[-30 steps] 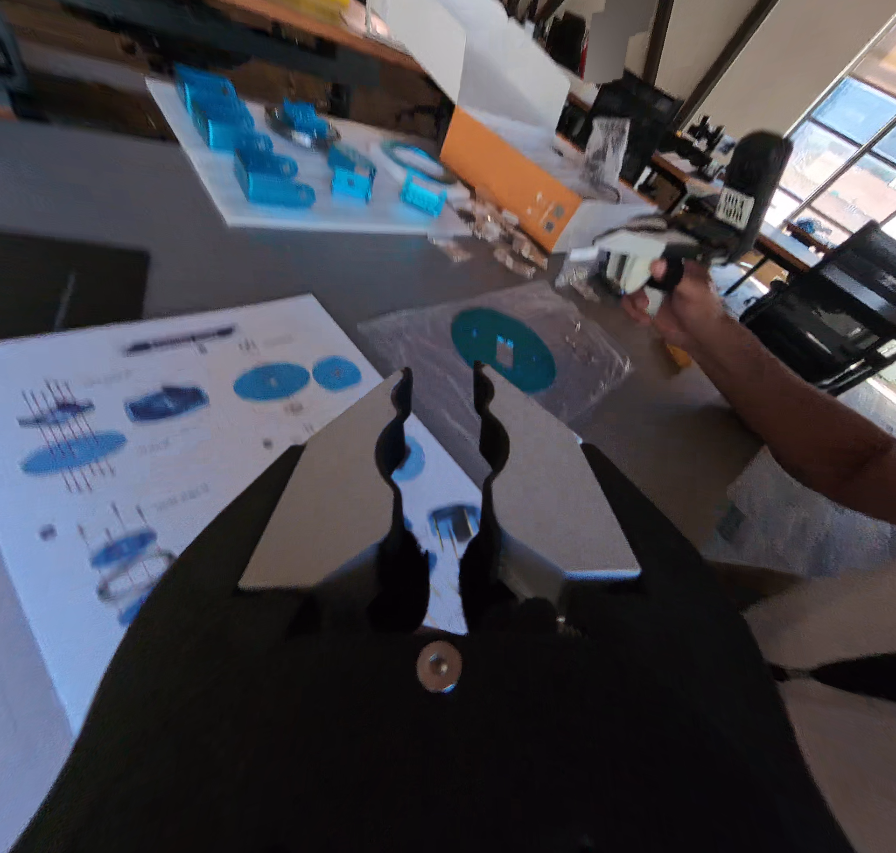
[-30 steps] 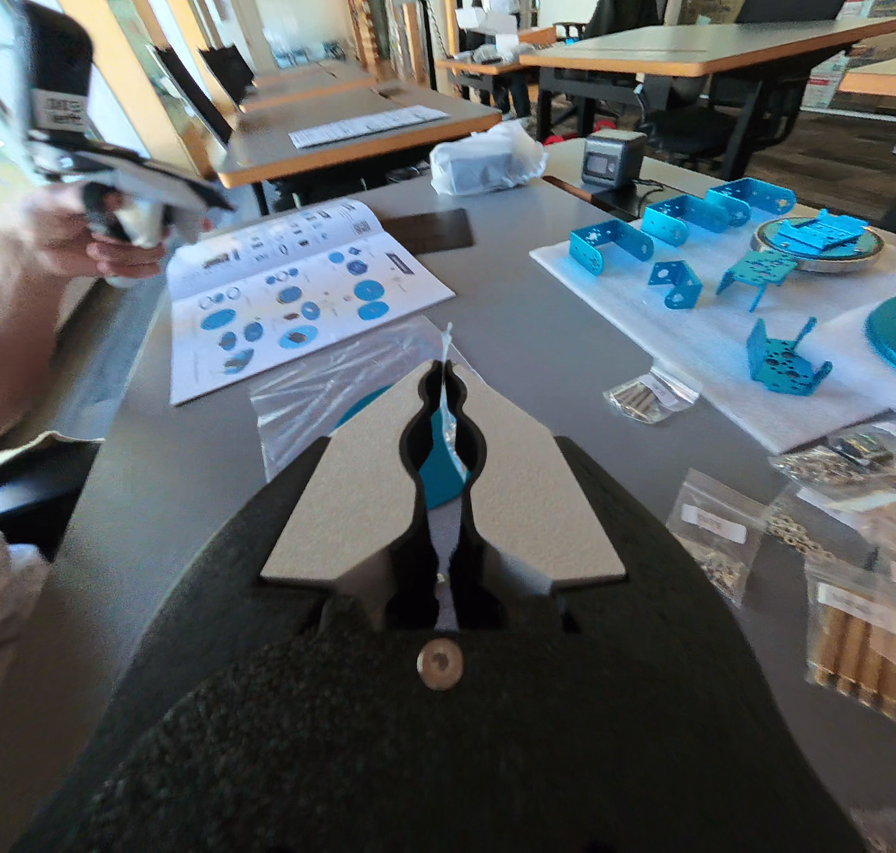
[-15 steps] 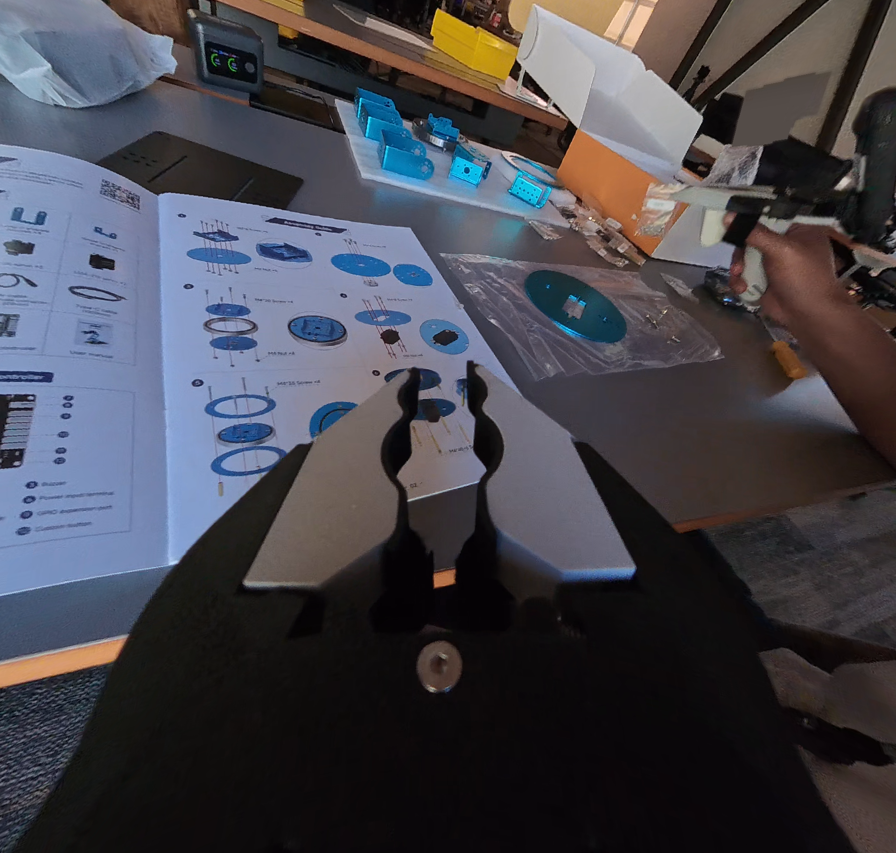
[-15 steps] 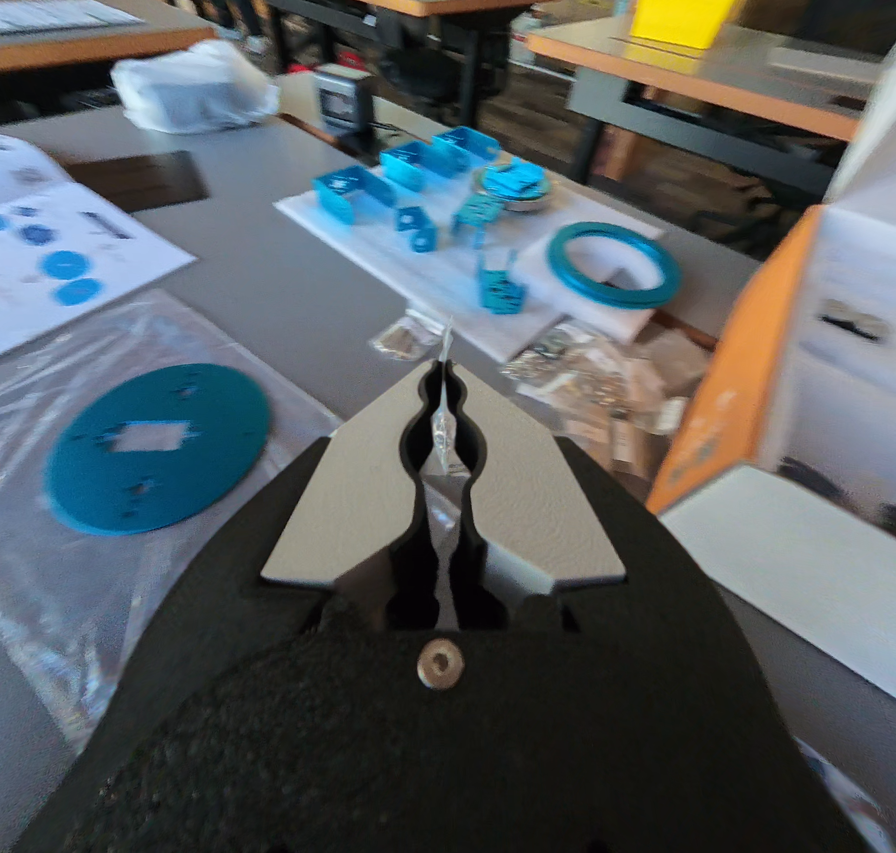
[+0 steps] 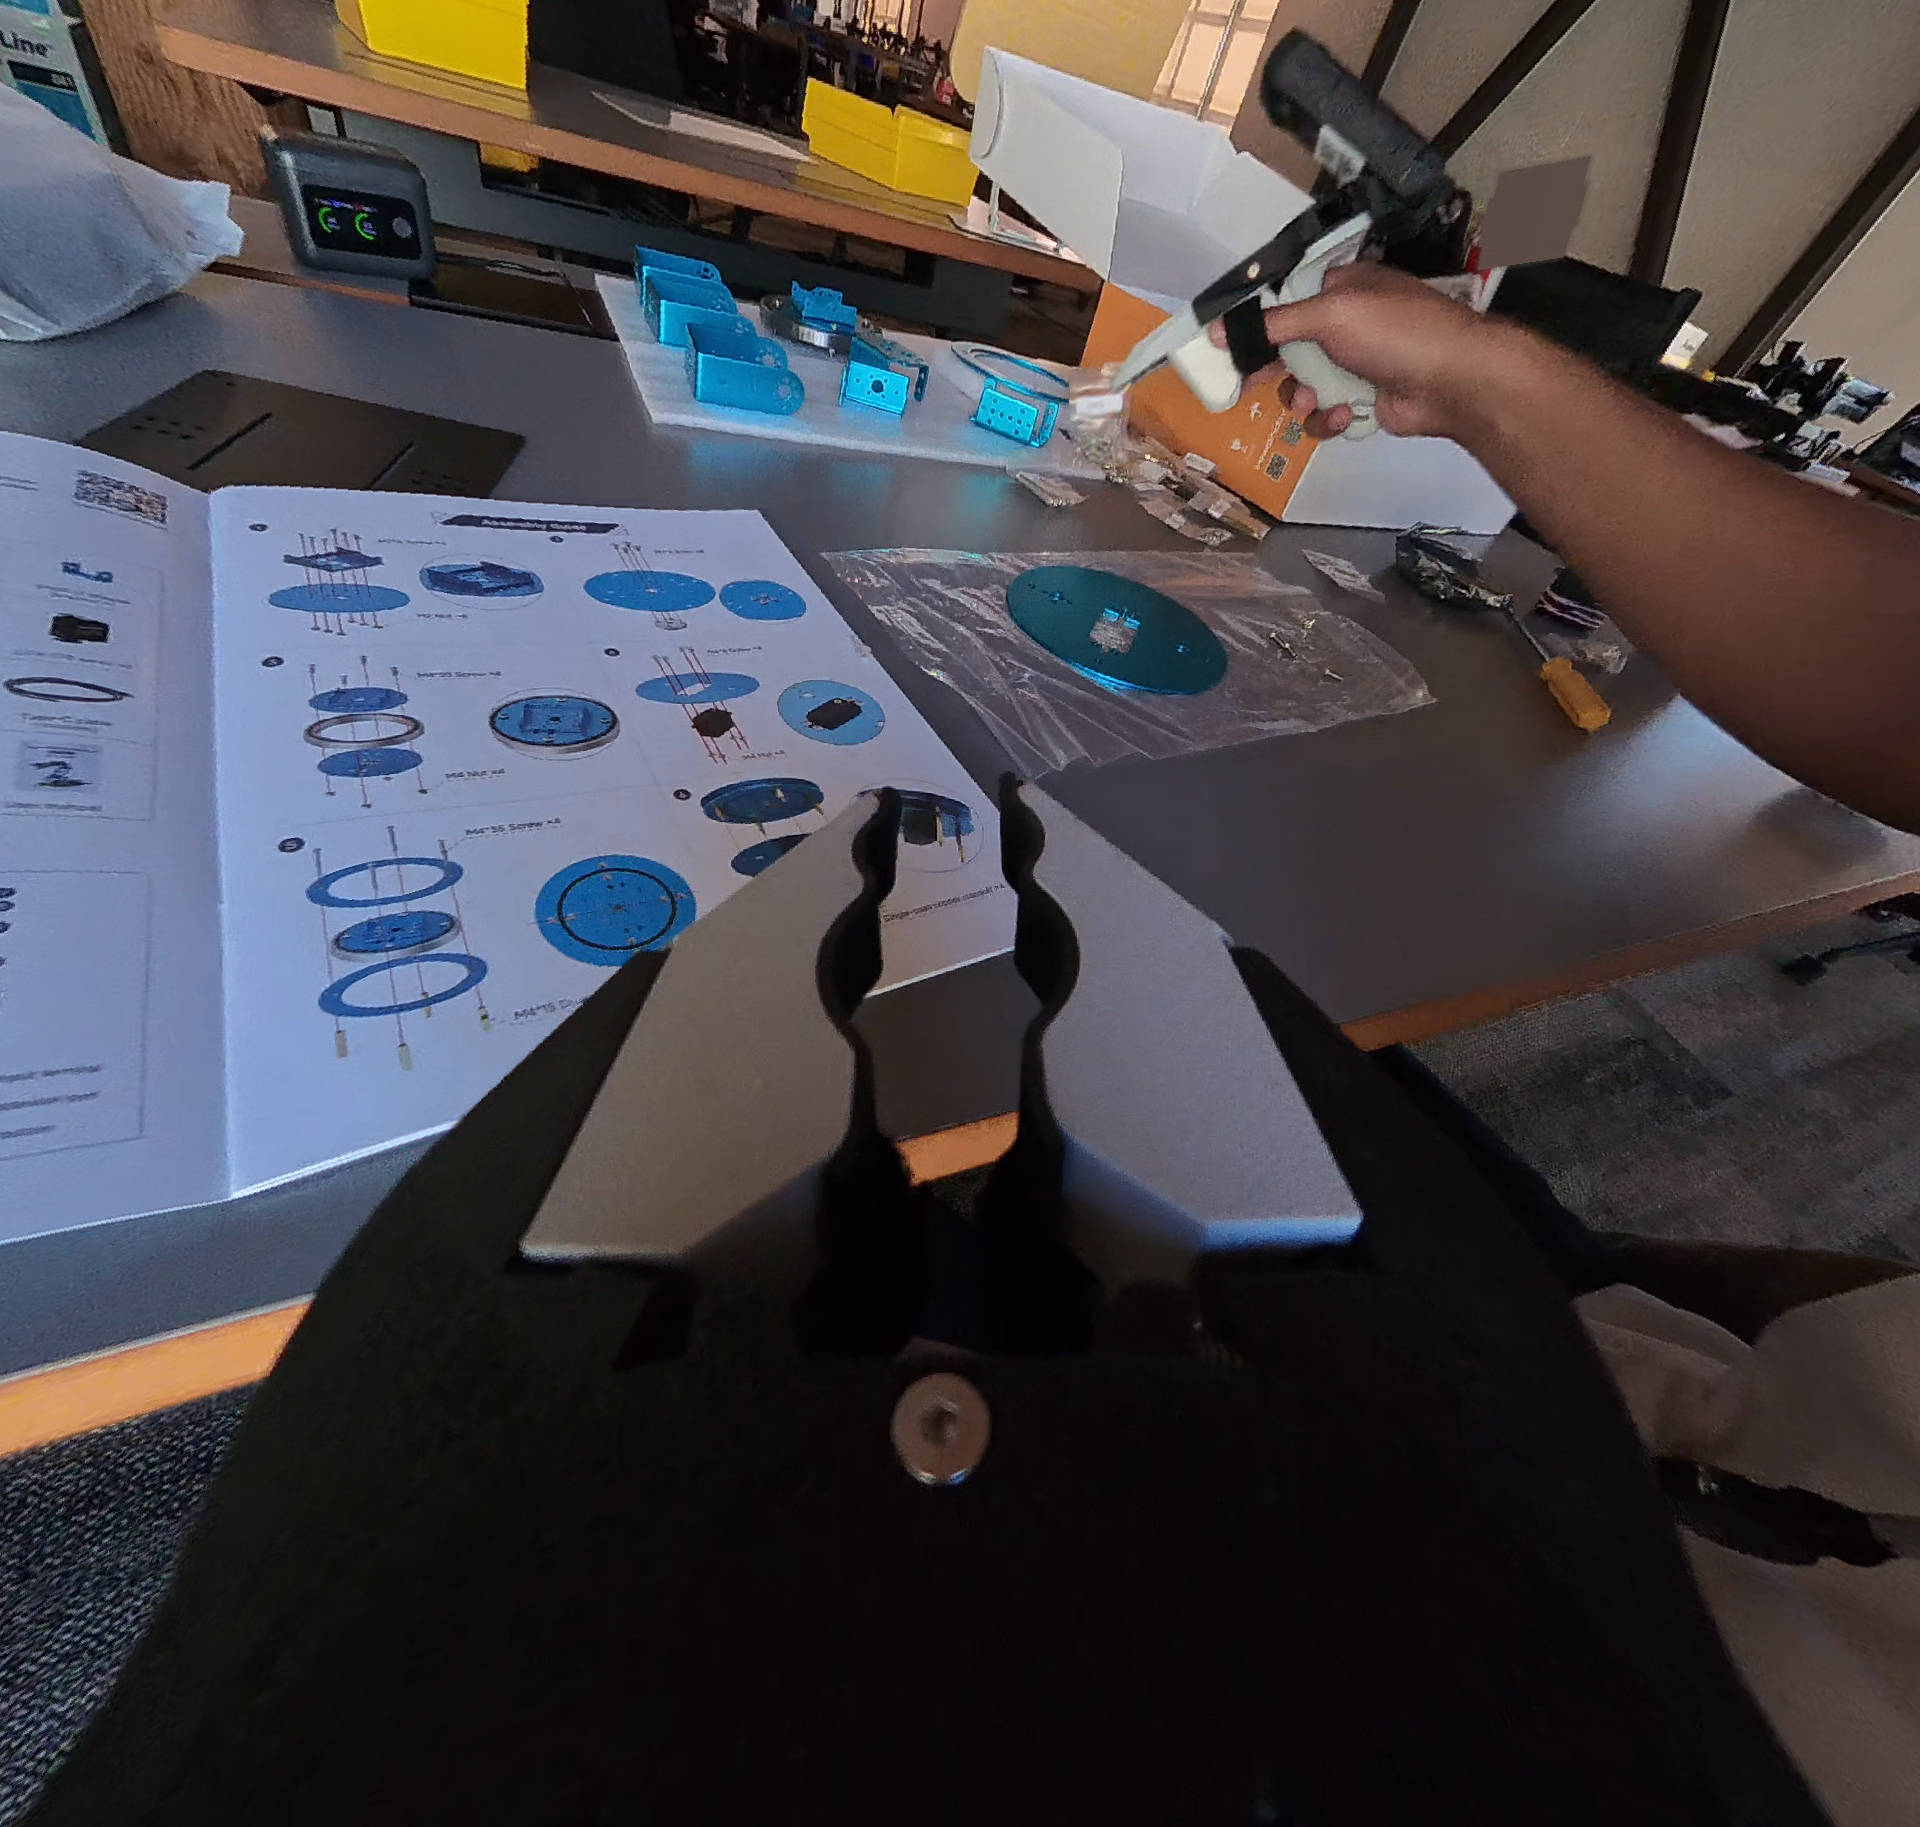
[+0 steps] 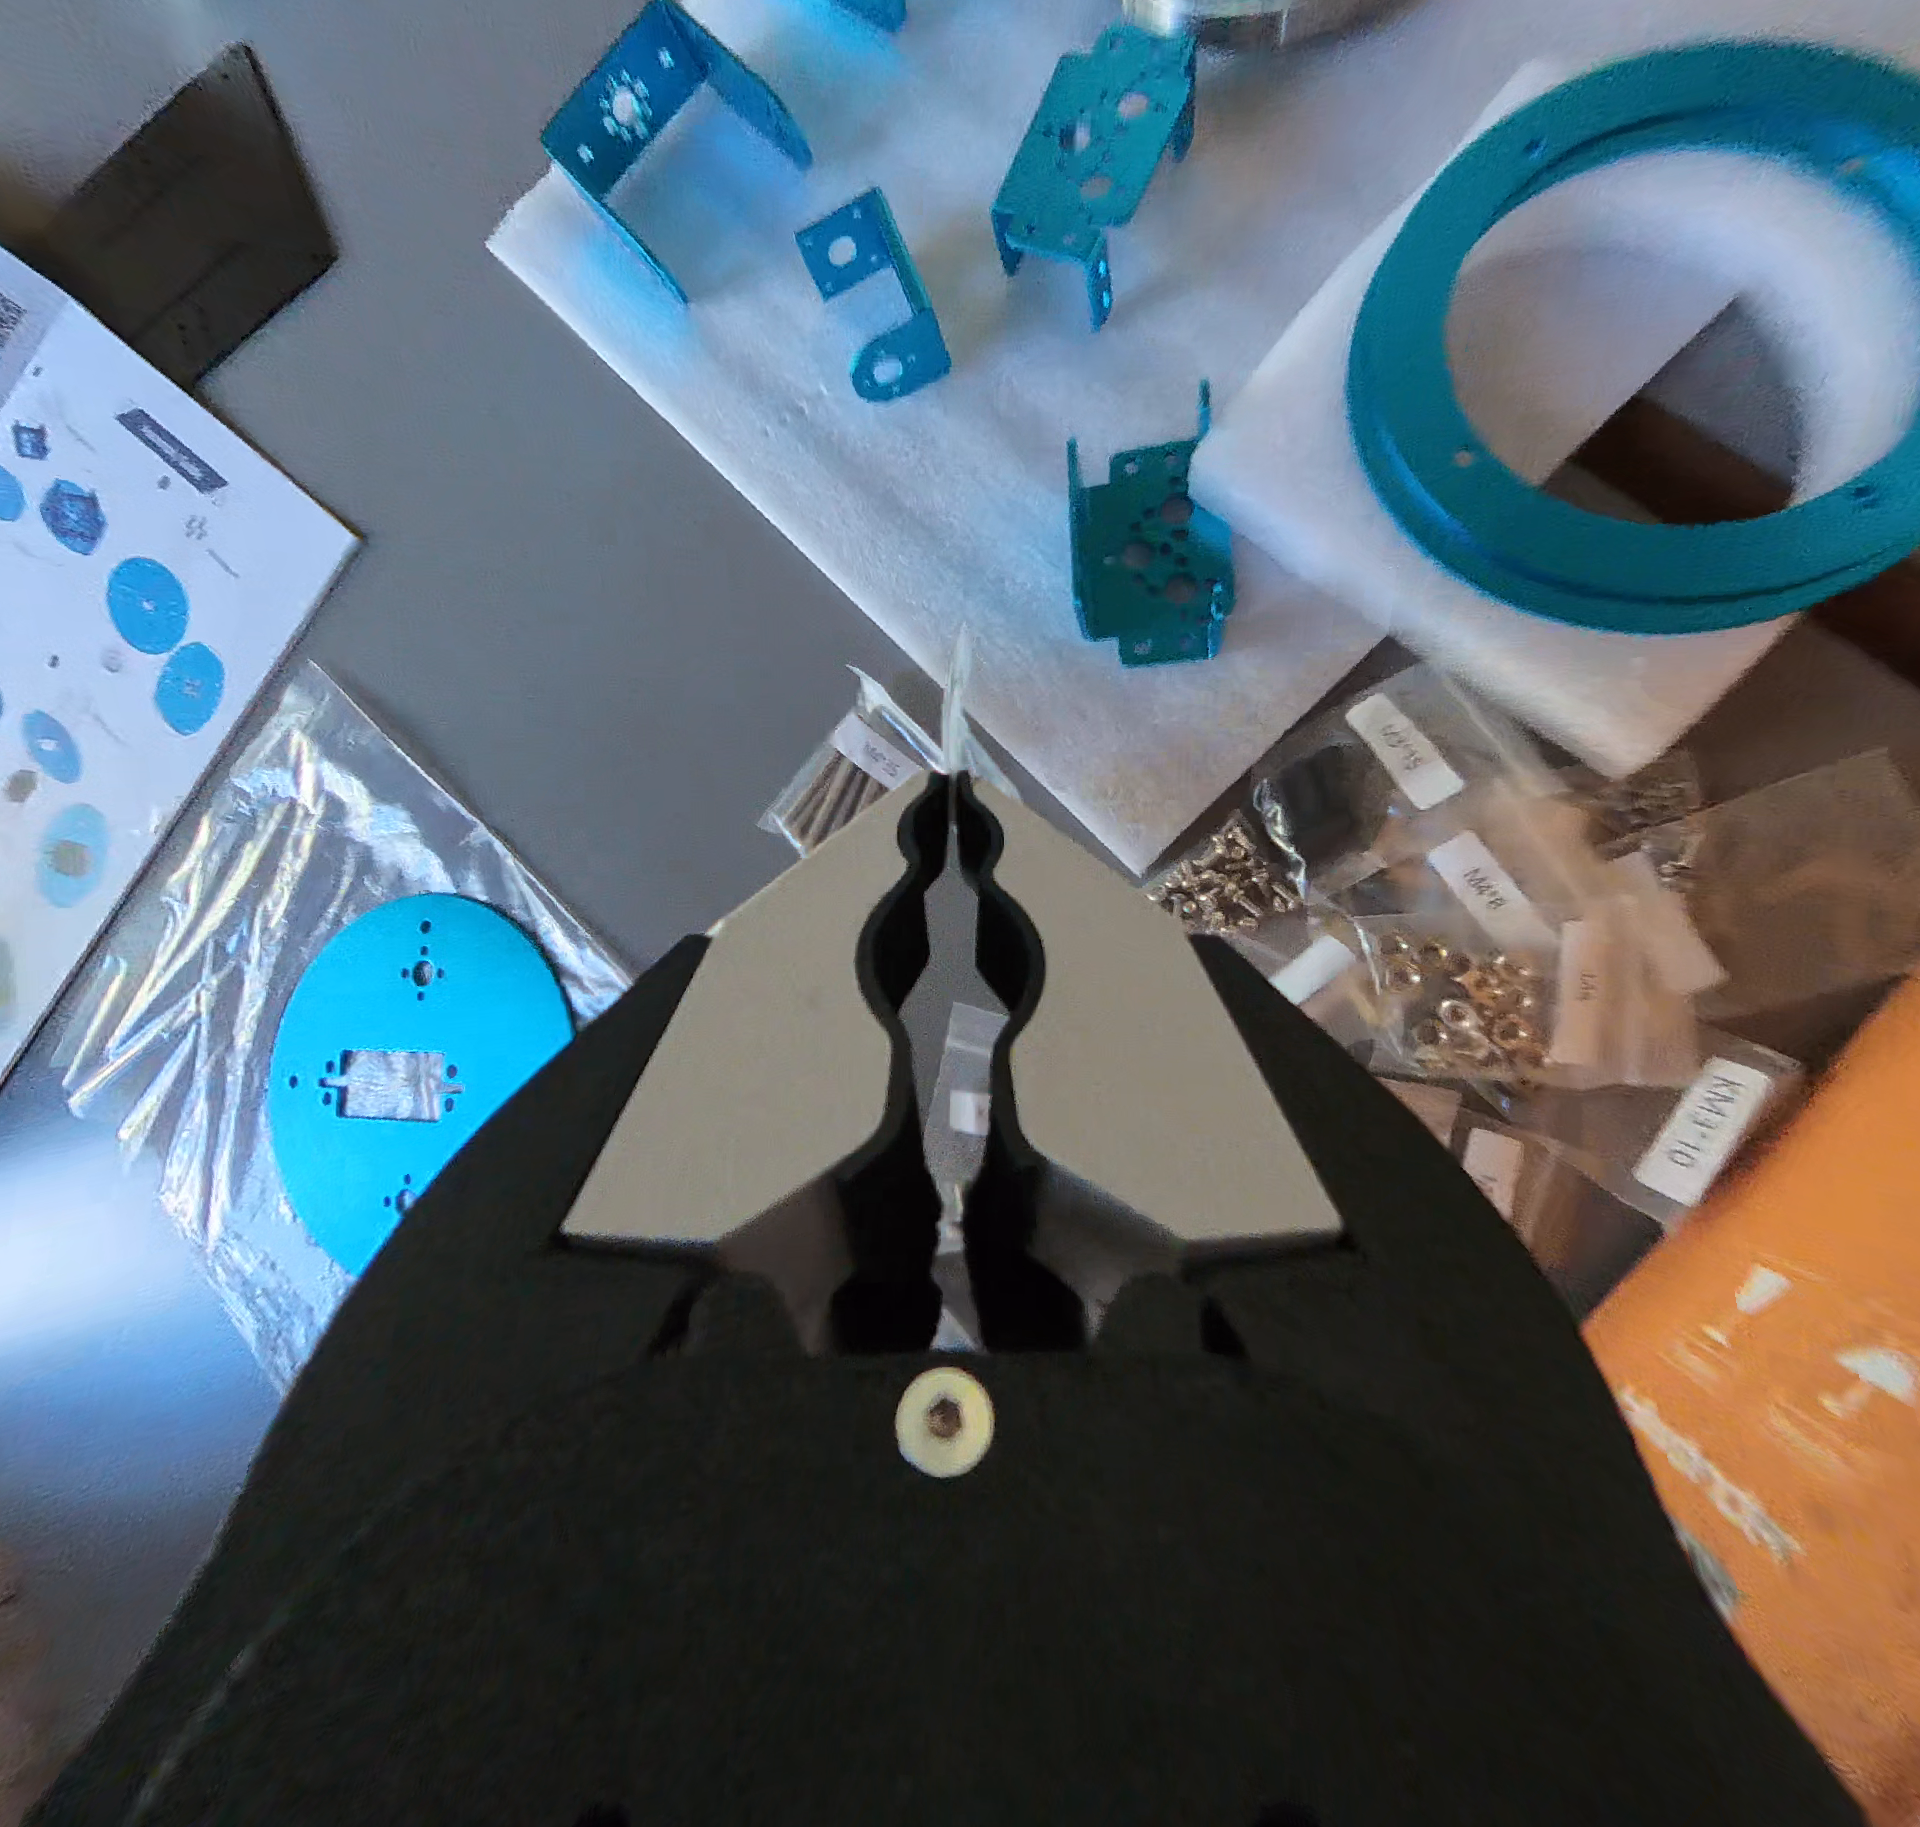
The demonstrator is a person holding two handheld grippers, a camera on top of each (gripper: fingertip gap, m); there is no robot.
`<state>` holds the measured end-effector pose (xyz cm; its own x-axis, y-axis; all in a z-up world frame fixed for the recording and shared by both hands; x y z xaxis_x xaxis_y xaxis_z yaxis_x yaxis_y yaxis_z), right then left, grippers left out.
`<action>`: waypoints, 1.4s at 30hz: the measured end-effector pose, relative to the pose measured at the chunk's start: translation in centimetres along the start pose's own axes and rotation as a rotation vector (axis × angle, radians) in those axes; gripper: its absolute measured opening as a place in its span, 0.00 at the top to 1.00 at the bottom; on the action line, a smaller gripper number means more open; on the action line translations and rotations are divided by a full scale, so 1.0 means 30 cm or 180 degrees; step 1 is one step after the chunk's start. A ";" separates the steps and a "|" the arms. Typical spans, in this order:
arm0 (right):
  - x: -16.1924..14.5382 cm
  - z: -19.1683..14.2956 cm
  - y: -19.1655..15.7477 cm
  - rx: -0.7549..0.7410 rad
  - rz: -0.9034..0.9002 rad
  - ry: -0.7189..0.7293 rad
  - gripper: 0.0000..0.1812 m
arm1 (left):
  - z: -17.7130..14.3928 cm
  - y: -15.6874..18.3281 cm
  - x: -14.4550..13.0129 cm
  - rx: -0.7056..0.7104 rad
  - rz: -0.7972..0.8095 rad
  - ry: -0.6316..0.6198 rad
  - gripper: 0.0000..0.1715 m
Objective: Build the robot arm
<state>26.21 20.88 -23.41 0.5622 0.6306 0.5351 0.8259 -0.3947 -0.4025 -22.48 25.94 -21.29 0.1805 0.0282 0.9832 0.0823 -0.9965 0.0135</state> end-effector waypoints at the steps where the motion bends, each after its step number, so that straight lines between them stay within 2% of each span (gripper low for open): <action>1: -0.014 0.024 0.022 -0.0014 0.0032 -0.0068 1.00 | -0.008 -0.003 -0.001 0.0012 0.0002 -0.0004 0.89; 6: -0.059 0.055 0.116 -0.0253 -0.0061 -0.0093 1.00 | -0.027 -0.022 0.001 0.0119 0.0082 -0.0039 0.89; 10: -0.079 0.012 0.202 -0.0998 -0.0542 -0.0118 1.00 | -0.007 -0.011 -0.001 0.0068 0.0077 -0.0060 0.89; 12: -0.073 -0.016 0.209 -0.1216 -0.0738 -0.0020 0.98 | 0.012 0.002 -0.006 0.0011 0.0082 -0.0106 0.89; 14: -0.080 -0.047 0.190 -0.1246 -0.0778 0.0034 0.91 | 0.031 0.018 -0.007 -0.0042 0.0100 -0.0138 0.89; 16: -0.105 -0.097 0.143 -0.1051 -0.0703 0.0048 0.83 | 0.049 0.034 -0.007 -0.0098 0.0127 -0.0156 0.89; 19: -0.188 -0.215 0.084 -0.0782 -0.0718 0.0077 0.73 | 0.075 0.054 -0.012 -0.0179 0.0187 -0.0200 0.89; 23: -0.385 -0.363 0.136 -0.0837 -0.0730 -0.0015 0.75 | 0.102 0.062 -0.021 -0.0274 0.0218 -0.0239 0.89; 25: -0.493 -0.385 0.156 -0.0724 -0.0702 -0.0056 0.76 | 0.116 0.064 -0.017 -0.0332 0.0209 -0.0243 0.89; 28: -0.612 -0.371 0.191 -0.0800 -0.0798 -0.0054 0.77 | 0.138 0.069 -0.002 -0.0404 0.0244 -0.0256 0.89; 31: -0.629 -0.372 0.171 -0.0635 -0.0628 0.0156 0.80 | 0.156 0.090 0.020 -0.0512 0.0292 -0.0256 0.89; 33: -0.609 -0.391 0.203 -0.0762 -0.0614 0.0278 0.81 | 0.160 0.107 0.035 -0.0557 0.0338 -0.0248 0.89; 38: -0.607 -0.310 0.251 -0.0734 -0.0683 -0.0079 0.75 | 0.157 0.147 0.047 -0.0589 0.0417 -0.0221 0.89; 40: -0.585 -0.289 0.241 -0.0693 -0.0724 -0.0057 0.82 | 0.156 0.156 0.044 -0.0572 0.0392 -0.0220 0.89; 42: -0.574 -0.288 0.254 -0.0802 -0.0794 -0.0060 0.96 | 0.153 0.161 0.040 -0.0550 0.0349 -0.0220 0.89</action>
<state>23.21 1.24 -29.26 0.3429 0.7397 0.5790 0.9236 -0.3781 -0.0640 -17.37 21.53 -20.87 0.2465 -0.0818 0.9657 -0.1098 -0.9924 -0.0561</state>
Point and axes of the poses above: each gripper's, where its closed fingertips meet, z out along the fingers, x out of its top, y = z × x across the jaws, the point moved 1 cm from there along -z, back along the fingers, and after that the axes turned 14 degrees about z, right-handed, at the moved point
